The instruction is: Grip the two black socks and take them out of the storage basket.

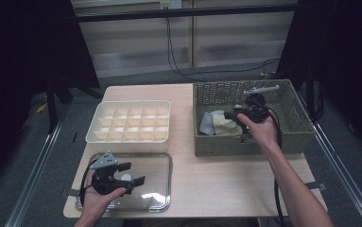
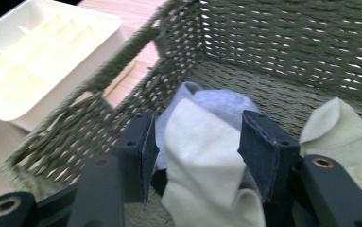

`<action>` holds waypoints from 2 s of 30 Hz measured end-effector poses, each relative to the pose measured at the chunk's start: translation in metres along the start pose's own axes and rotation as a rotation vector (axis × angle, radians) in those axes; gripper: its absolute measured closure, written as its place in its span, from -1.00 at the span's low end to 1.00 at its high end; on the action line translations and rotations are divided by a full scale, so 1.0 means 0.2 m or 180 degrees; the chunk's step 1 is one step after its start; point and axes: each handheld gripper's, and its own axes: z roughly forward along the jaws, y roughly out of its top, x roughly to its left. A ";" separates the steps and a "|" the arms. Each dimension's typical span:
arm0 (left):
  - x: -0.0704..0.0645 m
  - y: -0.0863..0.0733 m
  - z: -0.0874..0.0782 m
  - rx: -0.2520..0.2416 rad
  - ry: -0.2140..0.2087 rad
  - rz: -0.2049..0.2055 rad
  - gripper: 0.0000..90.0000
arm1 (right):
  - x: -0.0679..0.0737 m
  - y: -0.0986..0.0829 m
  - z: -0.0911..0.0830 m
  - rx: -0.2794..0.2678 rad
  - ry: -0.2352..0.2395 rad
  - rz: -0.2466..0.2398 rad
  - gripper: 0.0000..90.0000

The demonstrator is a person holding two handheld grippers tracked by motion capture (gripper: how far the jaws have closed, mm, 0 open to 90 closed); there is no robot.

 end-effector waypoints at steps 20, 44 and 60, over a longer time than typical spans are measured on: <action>0.03 -0.03 0.01 0.0069 -0.0032 0.0000 -0.66 | -0.06 0.14 0.23 0.0462 -0.0032 -0.0081 -0.20; 0.05 -0.03 0.02 0.0098 -0.0034 -0.0042 -0.67 | -0.07 0.14 0.46 0.1096 -0.0005 -0.0198 0.81; 0.06 -0.03 0.03 0.0104 -0.0034 -0.0061 -0.67 | -0.06 0.32 0.42 0.0362 0.0284 0.0019 0.90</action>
